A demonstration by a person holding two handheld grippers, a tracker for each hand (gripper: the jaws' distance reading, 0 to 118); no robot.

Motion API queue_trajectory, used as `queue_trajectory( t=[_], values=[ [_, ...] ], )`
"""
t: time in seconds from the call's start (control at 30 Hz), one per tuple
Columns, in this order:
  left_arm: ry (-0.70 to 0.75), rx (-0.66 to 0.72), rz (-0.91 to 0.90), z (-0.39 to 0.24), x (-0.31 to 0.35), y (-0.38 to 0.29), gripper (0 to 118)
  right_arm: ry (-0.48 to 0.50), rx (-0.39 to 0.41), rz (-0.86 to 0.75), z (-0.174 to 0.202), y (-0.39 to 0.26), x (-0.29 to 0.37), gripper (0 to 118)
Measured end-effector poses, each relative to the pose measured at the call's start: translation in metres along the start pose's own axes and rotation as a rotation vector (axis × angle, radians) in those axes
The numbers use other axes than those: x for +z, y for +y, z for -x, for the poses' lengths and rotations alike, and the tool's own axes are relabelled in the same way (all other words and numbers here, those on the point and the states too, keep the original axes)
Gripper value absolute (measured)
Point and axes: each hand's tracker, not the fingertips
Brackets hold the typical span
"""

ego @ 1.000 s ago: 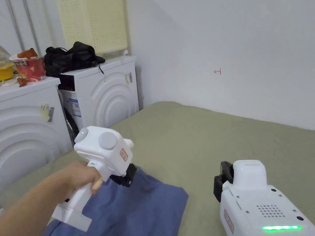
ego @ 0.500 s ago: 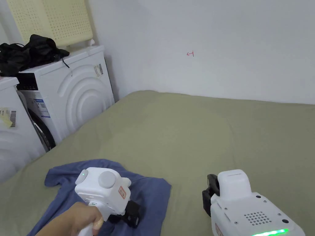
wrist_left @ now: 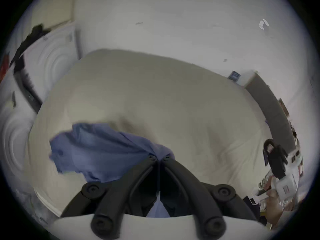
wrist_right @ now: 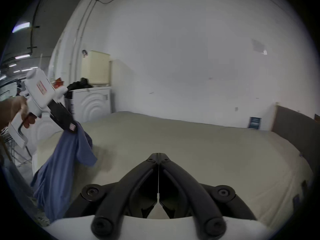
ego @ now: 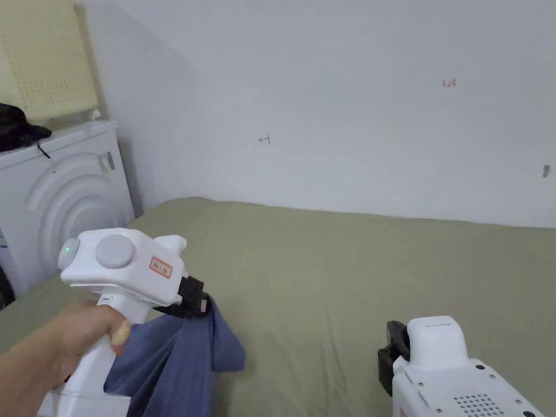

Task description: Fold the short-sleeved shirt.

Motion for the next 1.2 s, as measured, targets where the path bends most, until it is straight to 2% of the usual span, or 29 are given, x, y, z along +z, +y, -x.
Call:
queue_trajectory(
  t=[0.17, 0.27, 0.47, 0.63, 0.83, 0.87, 0.9, 0.93, 0.97, 1.0, 1.07, 1.13, 1.17, 1.2],
  values=[
    [-0.074, -0.151, 0.024, -0.117, -0.015, 0.033, 1, -0.158, -0.008, -0.026, -0.078, 0.009, 0.049, 1],
    [-0.173, -0.233, 0.038, -0.188, -0.033, 0.044, 1, -0.242, -0.011, -0.033, -0.121, 0.012, 0.082, 1],
    [-0.33, -0.374, 0.085, -0.323, -0.072, 0.043, 1, -0.399, 0.022, 0.012, -0.191, -0.001, 0.141, 1],
    [-0.436, -0.476, 0.165, -0.4, -0.12, 0.024, 1, -0.531, -0.046, 0.042, -0.239, -0.012, 0.17, 1],
    [-0.426, -0.512, 0.264, -0.437, -0.169, -0.012, 1, -0.573, -0.066, 0.058, -0.26, -0.021, 0.181, 1],
    [-0.433, -0.498, 0.276, -0.435, -0.176, -0.015, 7, -0.576, -0.072, 0.059, -0.262, -0.022, 0.181, 1],
    [-0.43, -0.483, 0.29, -0.436, -0.18, -0.021, 33, -0.579, -0.078, 0.06, -0.263, -0.022, 0.18, 1],
    [-0.433, -0.454, 0.299, -0.432, -0.183, -0.022, 67, -0.578, -0.086, 0.064, -0.263, -0.022, 0.179, 1],
    [-0.43, -0.406, 0.31, -0.427, -0.185, -0.021, 95, -0.576, -0.091, 0.066, -0.262, -0.021, 0.177, 1],
    [-0.415, -0.368, 0.326, -0.421, -0.186, -0.019, 101, -0.573, -0.093, 0.066, -0.261, -0.021, 0.175, 1],
    [-0.422, -0.327, 0.309, -0.403, -0.172, -0.015, 87, -0.559, -0.086, 0.071, -0.256, -0.019, 0.17, 1],
    [-0.384, -0.311, 0.224, -0.38, -0.15, -0.006, 66, -0.538, -0.083, 0.071, -0.251, -0.016, 0.166, 1],
    [-0.342, -0.304, 0.156, -0.368, -0.135, -0.002, 60, -0.527, -0.087, 0.07, -0.248, -0.015, 0.164, 1],
    [-0.292, -0.288, 0.074, -0.353, -0.117, -0.001, 60, -0.518, -0.091, 0.069, -0.246, -0.014, 0.162, 1]
  ],
)
